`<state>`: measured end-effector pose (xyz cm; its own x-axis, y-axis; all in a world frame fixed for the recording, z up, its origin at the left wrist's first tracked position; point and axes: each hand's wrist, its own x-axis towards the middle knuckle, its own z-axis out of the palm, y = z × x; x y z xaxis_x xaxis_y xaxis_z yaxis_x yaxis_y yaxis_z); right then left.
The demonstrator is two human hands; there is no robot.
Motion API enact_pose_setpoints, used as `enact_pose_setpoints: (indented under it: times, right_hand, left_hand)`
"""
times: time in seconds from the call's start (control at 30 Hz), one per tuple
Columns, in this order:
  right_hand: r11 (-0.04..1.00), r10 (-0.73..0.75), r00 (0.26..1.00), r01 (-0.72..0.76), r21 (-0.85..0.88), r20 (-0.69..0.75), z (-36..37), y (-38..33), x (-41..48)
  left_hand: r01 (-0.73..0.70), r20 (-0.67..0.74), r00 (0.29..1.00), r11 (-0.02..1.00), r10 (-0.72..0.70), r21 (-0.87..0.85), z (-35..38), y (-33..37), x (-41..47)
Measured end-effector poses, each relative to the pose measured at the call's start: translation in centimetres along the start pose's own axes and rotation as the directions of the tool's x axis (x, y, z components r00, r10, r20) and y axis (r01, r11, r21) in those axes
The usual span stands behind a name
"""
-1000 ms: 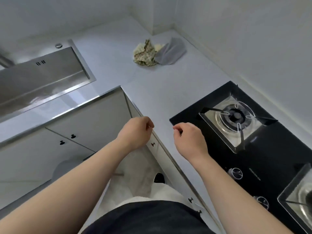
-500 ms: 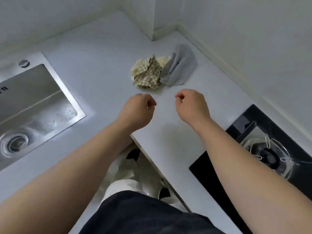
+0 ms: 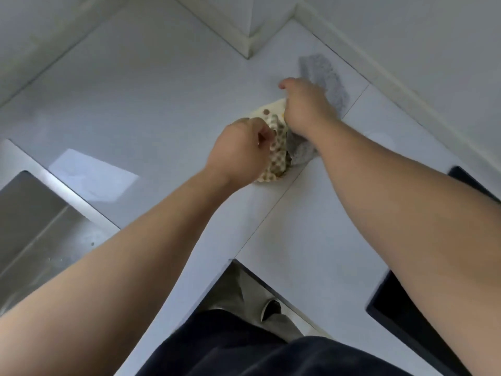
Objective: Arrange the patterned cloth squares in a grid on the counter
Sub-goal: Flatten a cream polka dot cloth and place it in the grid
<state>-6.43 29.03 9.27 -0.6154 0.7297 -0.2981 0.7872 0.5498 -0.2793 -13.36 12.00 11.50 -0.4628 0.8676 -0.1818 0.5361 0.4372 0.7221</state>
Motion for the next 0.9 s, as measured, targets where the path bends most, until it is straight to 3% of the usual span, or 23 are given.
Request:
enact_pose_setpoints:
  times: [0.1,0.2,0.3,0.47,0.63,0.9]
  right_hand:
    - [0.992,-0.029,0.995,0.040,-0.122,0.093,0.4,-0.8,1.6]
    - [0.986,0.038,0.993,-0.019,-0.168,0.111,0.5,-0.5,2.5]
    - [0.997,0.027,0.999,-0.025,-0.066,0.027,-0.8,0.0,2.2]
    - [0.991,-0.110,0.985,0.119,0.062,-0.133,-5.1,-0.7,-1.3]
    - [0.962,-0.194,0.958,0.228,0.149,-0.210,-8.1,-1.7,-6.7]
    - [0.877,0.030,0.912,0.172,0.448,-0.409,-10.7,-1.8,-14.5]
  left_hand:
    - [0.005,-0.013,1.000,0.999,-0.005,-0.039,-0.6,-1.0,1.1]
    - [0.031,-0.018,0.999,0.999,-0.032,-0.045,-1.3,-1.7,2.3]
    - [0.070,-0.032,0.997,0.996,-0.072,-0.059,-2.0,-2.1,3.5]
    - [0.076,-0.034,0.996,0.994,-0.079,-0.074,-3.1,-1.3,4.9]
    - [-0.015,-0.062,0.998,0.997,0.011,-0.070,-4.1,0.9,4.1]
    - [-0.224,-0.013,0.975,0.973,0.224,-0.056,-4.7,4.7,-0.5]
